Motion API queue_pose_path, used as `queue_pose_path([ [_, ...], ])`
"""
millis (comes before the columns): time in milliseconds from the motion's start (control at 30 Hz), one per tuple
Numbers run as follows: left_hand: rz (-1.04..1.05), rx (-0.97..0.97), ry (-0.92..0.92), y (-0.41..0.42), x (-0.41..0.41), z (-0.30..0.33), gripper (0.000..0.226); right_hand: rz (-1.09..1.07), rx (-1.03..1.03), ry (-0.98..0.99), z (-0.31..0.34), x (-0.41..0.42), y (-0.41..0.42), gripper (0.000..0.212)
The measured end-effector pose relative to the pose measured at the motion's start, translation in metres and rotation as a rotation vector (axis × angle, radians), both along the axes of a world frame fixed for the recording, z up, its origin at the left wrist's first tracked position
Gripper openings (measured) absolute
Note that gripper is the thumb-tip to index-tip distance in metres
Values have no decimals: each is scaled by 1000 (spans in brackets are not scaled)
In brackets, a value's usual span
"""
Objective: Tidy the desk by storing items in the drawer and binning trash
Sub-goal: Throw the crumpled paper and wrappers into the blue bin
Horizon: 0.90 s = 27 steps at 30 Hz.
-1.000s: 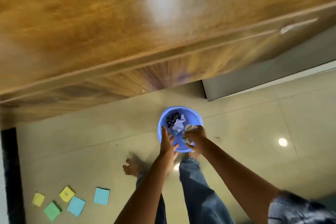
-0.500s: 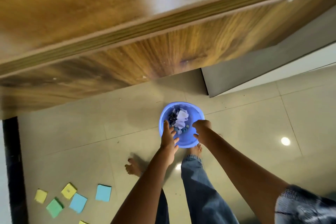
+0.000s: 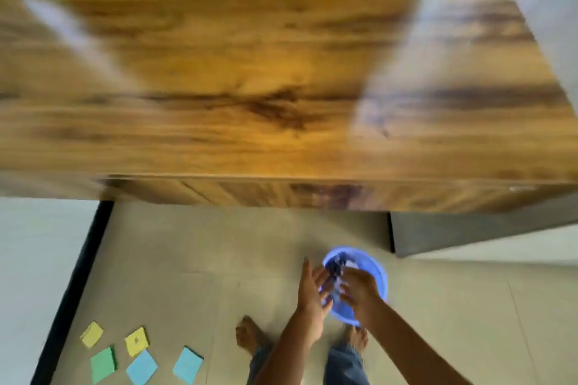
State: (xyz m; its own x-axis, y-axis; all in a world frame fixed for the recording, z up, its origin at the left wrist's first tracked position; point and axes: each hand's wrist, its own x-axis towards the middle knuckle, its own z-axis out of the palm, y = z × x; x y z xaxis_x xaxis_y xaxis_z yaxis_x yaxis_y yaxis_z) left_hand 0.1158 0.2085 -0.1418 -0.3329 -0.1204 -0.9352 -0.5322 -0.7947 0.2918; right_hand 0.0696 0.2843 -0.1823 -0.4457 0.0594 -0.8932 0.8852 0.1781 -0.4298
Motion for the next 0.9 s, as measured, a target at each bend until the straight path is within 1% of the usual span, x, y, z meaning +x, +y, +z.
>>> queue_pose_path([
  [67, 41, 8, 44, -31, 20, 23, 53, 92, -24, 44, 28, 16, -31, 24],
  [133, 78, 1, 82, -68, 38, 46, 54, 143, -93, 120, 55, 28, -66, 30],
  [200, 116, -16, 123, -108, 54, 72, 54, 211, -144, 198, 82, 37, -102, 31],
  [367, 260, -133, 271, -209, 92, 130, 52, 409, -285, 359, 146, 52, -205, 19],
  [467, 327, -223, 377, -262, 112, 154, 52, 531, -359, 447, 170, 67, -265, 15],
  [533, 355, -266, 412, -289, 121, 169, 51, 586, -396, 464, 182, 77, -296, 12],
  [633, 409, -308, 457, -327, 138, 185, 50, 622, -448, 484, 197, 93, -340, 14],
  [733, 458, -302, 494, -359, 148, 196, 49, 613, -483, 504, 213, 102, -373, 17],
  [900, 509, -322, 570, -410, 149, 208, 46, 642, -489, 578, 232, 96, -428, 18],
])
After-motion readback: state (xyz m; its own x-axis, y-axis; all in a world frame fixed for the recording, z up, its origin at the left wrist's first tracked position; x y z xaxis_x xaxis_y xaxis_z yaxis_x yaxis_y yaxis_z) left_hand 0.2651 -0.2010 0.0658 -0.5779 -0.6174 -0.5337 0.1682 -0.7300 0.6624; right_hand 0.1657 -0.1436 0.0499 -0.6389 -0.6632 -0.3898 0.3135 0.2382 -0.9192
